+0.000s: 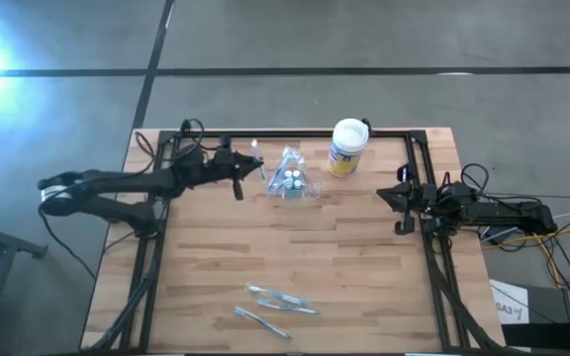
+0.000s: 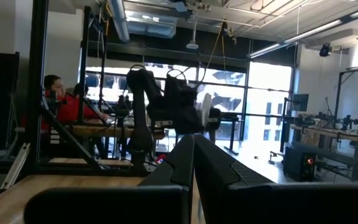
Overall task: Pick & Place toothbrushing station
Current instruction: Put the blue toothbrush into the transparent organizer
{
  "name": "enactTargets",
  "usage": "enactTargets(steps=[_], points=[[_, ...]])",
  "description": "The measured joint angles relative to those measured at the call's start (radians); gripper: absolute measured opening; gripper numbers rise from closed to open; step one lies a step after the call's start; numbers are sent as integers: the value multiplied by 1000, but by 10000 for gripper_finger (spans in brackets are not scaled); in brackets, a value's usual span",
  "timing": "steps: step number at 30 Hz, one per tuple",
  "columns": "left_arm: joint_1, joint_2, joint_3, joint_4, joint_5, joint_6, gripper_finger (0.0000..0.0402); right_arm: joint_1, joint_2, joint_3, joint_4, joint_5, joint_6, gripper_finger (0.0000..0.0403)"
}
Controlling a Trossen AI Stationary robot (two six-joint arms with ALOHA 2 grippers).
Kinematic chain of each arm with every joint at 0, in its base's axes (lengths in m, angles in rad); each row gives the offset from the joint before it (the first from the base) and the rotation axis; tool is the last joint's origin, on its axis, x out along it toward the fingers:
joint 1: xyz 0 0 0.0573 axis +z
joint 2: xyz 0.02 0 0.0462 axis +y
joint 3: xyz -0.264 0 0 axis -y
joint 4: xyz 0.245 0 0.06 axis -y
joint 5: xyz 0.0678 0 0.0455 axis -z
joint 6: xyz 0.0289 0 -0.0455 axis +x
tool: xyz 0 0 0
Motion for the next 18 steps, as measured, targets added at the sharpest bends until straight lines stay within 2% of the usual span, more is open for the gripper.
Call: enactTargets(steps=[8,18], points=[[21,108,12,57,137,-3,25,0,0,0,0,0,-8,8],[24,208,61,70,144,13,25,0,2,0,-2,0,-8,8]])
